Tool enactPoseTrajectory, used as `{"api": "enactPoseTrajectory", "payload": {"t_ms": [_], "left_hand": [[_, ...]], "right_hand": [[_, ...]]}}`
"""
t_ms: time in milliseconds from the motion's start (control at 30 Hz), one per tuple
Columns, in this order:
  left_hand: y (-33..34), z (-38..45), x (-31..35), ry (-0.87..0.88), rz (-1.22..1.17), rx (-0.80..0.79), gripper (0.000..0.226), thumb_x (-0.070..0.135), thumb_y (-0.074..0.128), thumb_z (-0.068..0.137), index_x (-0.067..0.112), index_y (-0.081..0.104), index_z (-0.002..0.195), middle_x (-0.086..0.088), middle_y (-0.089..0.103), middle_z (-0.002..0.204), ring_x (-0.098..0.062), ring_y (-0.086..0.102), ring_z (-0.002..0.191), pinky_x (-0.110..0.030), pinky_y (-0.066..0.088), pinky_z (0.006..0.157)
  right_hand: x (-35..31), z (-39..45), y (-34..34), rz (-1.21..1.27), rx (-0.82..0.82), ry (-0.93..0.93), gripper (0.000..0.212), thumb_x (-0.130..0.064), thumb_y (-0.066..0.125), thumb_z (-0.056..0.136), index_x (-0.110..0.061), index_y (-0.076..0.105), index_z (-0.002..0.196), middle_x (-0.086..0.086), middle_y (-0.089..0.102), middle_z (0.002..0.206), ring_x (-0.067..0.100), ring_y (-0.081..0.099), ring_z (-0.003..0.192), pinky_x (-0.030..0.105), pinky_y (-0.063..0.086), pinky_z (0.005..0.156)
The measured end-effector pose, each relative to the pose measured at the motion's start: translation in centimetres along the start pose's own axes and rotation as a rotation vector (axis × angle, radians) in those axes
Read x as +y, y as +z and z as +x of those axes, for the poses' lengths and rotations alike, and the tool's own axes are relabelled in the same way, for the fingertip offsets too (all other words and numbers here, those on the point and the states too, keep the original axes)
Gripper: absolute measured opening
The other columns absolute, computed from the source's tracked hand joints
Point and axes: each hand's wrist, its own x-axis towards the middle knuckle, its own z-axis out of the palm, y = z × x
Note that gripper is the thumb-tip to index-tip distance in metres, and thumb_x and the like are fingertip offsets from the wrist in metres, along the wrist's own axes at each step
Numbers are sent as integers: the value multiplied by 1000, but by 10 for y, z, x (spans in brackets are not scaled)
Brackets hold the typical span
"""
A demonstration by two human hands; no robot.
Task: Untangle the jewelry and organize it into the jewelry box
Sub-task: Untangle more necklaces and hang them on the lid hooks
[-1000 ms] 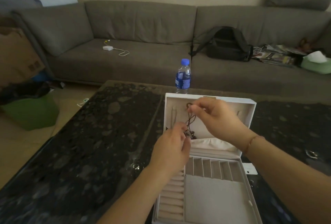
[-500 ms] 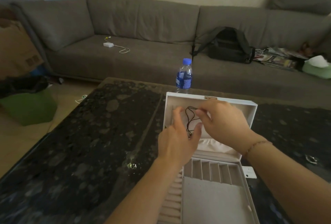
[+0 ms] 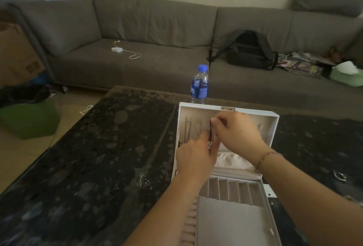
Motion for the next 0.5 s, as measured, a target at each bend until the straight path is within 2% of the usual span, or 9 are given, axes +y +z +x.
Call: {"api": "enactPoseTrajectory", "payload": {"t_ms": [133, 267, 400, 500], "left_hand": [[-3, 1, -1, -14, 16, -42, 67, 60, 6, 90, 27, 60, 110, 4, 70, 83, -16, 66, 67, -29, 54, 66], [-10, -2, 0, 14, 86, -96, 68, 57, 2, 89, 25, 60, 103, 4, 68, 82, -14, 65, 66, -27, 53, 64], [-9, -2, -3, -46, 78, -52, 51, 49, 24, 104, 21, 66, 95, 1, 69, 77, -18, 66, 64, -30, 55, 62], [-8, 2, 0, -171, 50, -32, 52, 45, 26, 106, 19, 69, 92, -2, 71, 80, -21, 66, 70, -33, 55, 66]], "right_hand": [[-2, 0, 7, -23, 121, 16, 34, -31, 50, 95, -23, 58, 63, -9, 53, 60, 9, 47, 58, 20, 25, 49], [-5, -5, 14, -43, 236, 49, 33, -34, 48, 99, -24, 57, 69, -8, 53, 61, 5, 41, 54, 20, 21, 47], [-7, -5, 20, -88, 315, 51, 34, -38, 50, 98, -21, 64, 74, -5, 57, 62, 14, 42, 56, 19, 18, 48], [-3, -6, 26, -55, 427, 17, 29, -38, 60, 94, -20, 68, 71, -2, 60, 58, 15, 41, 53, 15, 16, 50]]}}
